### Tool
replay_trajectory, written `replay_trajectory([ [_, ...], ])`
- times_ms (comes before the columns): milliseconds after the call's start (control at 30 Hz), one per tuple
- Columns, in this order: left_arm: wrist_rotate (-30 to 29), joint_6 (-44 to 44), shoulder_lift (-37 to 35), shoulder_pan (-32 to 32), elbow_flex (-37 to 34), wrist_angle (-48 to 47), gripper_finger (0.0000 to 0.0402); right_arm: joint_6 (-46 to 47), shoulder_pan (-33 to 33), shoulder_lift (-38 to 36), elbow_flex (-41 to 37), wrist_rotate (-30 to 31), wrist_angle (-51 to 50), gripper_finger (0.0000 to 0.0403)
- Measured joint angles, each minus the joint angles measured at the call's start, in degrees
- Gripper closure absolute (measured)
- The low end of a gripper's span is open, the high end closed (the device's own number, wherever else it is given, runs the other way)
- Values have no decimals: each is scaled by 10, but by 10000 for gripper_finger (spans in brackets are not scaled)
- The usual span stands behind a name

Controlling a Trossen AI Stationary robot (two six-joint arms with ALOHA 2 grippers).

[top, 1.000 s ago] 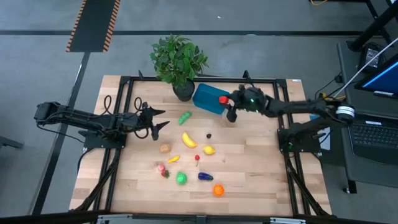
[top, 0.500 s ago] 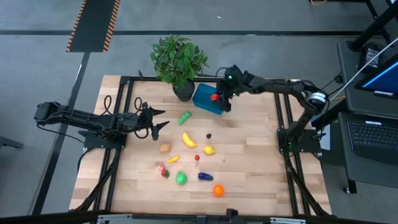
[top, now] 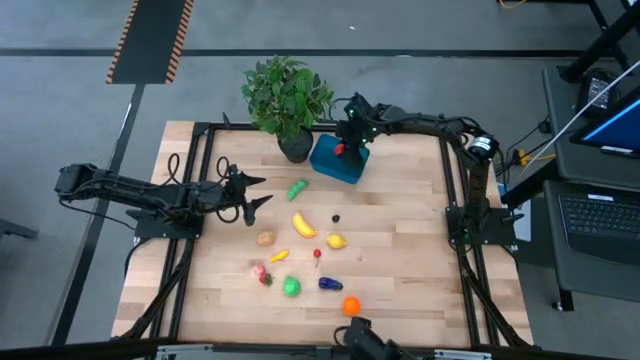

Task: Pick and placing Produce into tupperware
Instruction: Put the red strawberry into the blue container

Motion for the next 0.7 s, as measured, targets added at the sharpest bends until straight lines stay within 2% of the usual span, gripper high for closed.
replay_trajectory([
  [133,0,0,0,0,0,0,137,-1,1,28,21,7,-27,212],
  [700,0,0,0,0,0,0,137,-1,3,31,24,9,-40,212],
])
